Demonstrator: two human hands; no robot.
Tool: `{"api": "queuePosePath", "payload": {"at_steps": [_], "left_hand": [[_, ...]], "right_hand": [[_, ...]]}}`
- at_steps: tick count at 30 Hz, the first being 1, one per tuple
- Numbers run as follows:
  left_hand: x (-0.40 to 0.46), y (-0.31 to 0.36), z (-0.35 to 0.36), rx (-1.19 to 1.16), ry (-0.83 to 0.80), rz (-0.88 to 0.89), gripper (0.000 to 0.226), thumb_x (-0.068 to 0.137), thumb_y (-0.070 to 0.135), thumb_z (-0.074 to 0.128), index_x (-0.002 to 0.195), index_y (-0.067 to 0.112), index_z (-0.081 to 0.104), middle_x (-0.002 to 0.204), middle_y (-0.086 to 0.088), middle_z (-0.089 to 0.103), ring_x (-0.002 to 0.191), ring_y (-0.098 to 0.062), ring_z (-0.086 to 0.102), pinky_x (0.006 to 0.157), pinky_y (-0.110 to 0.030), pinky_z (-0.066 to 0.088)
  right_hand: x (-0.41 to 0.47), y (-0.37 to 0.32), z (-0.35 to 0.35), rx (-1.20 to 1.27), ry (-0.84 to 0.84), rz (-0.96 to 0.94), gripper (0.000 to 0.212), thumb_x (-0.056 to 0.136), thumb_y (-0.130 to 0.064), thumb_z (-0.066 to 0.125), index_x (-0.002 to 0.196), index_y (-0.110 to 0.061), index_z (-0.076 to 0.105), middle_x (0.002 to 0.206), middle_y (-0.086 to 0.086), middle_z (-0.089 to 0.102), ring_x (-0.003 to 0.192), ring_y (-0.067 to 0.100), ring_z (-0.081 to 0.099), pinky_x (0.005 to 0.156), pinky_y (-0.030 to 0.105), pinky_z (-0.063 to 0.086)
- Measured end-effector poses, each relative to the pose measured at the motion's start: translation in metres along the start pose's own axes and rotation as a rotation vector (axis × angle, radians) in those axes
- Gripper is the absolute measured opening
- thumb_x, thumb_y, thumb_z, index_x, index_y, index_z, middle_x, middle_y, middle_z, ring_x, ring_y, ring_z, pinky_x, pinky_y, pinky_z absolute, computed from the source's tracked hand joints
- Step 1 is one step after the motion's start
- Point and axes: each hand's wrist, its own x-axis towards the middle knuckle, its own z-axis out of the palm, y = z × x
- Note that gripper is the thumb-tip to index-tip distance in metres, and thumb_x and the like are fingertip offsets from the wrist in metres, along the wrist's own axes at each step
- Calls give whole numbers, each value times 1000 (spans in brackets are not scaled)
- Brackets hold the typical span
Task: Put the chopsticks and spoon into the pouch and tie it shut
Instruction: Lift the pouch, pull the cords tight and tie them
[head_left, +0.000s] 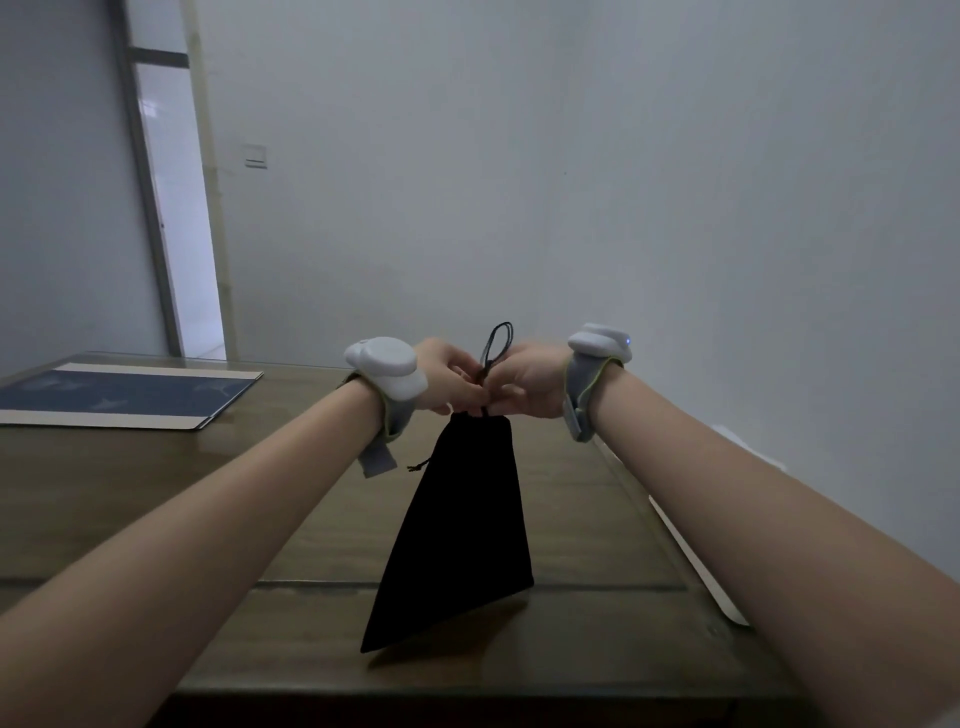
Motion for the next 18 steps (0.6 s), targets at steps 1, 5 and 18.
{"api": "queuePosePath", "payload": {"at_steps": [1, 5, 18], "left_hand": [[2, -1, 2, -25, 9, 4, 5, 79, 10, 67, 83, 10, 66, 56, 1, 59, 43, -2, 53, 41, -8, 42], [5, -2, 3, -210, 51, 3, 18, 81, 7, 65, 64, 10, 66, 40, 4, 64, 39, 0, 60, 42, -10, 47], [2, -2, -12, -295, -56, -19, 47, 97, 36, 37, 69, 7, 61, 54, -6, 55, 44, -17, 51, 42, -19, 42]], "right_hand": [[-1, -1, 0, 17, 5, 2, 28, 81, 21, 36, 70, 4, 56, 59, 12, 68, 56, 22, 69, 63, 23, 59], [-2, 6, 0, 2, 44, -8, 33, 83, 24, 30, 90, 8, 58, 72, 16, 58, 54, 17, 67, 48, 18, 55], [-4, 12, -21, -249, 147, -36, 17, 76, 10, 65, 88, -2, 64, 74, 11, 61, 69, 18, 61, 76, 27, 56]]}}
